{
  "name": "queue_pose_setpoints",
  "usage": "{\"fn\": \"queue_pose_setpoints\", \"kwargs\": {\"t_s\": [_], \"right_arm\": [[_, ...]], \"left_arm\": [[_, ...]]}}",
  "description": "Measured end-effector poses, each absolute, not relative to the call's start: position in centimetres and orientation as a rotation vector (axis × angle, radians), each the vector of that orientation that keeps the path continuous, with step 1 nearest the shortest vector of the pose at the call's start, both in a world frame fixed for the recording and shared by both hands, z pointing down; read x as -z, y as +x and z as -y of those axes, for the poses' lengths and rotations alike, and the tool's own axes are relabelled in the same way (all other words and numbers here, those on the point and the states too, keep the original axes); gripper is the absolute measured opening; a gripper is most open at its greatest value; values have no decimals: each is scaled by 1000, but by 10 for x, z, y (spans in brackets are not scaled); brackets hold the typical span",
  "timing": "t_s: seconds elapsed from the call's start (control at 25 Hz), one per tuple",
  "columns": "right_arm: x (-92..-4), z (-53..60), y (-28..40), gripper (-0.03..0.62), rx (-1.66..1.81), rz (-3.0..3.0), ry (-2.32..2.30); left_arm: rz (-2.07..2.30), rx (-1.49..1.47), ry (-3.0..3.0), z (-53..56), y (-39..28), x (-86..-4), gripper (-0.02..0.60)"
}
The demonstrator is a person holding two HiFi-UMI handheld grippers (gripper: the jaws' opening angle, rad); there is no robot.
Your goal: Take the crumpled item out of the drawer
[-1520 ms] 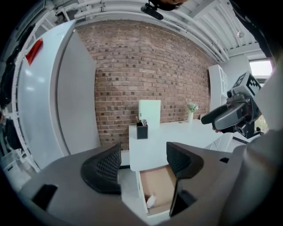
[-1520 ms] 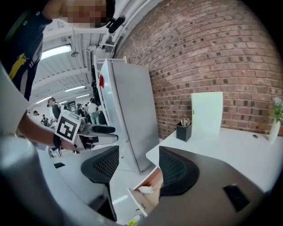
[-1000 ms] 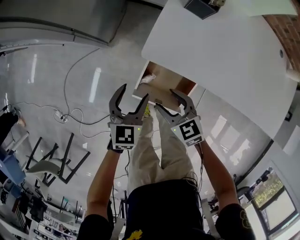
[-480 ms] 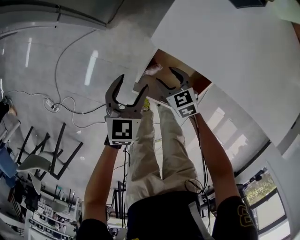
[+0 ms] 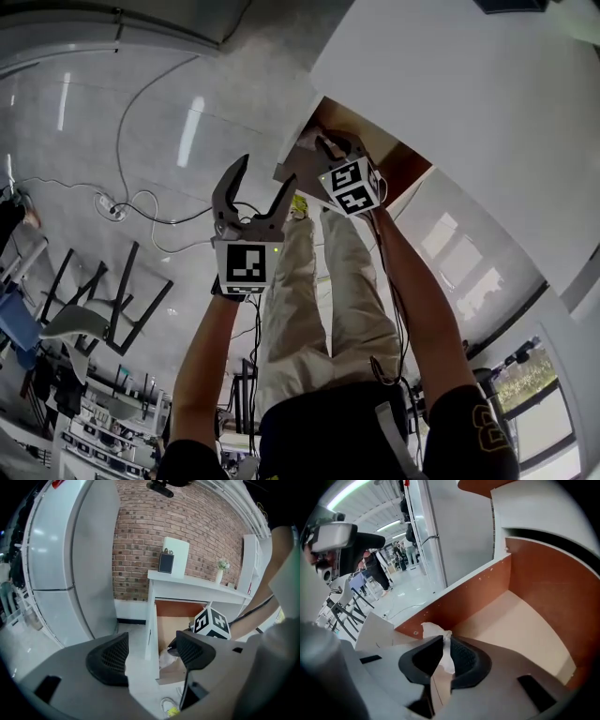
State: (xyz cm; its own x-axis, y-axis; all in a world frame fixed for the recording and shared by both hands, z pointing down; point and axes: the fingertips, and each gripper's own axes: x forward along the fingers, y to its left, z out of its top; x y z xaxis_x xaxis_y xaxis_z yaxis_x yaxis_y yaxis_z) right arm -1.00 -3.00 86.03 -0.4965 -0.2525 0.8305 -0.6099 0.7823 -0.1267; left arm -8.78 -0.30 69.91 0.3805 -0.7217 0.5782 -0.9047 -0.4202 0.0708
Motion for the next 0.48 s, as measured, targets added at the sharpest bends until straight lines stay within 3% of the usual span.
{"fn": "queue_pose_setpoints", "kwargs": {"t_s": [0.2,0.48], "right_arm": [[-826,19,-2,60,-542,2110,633],[-680,14,15,60,-564,2208,788]], "left_arm": [[1416,-651,2285,5,-85,-674,330],[1402,-643,2357,6,-83,-588,327]]}}
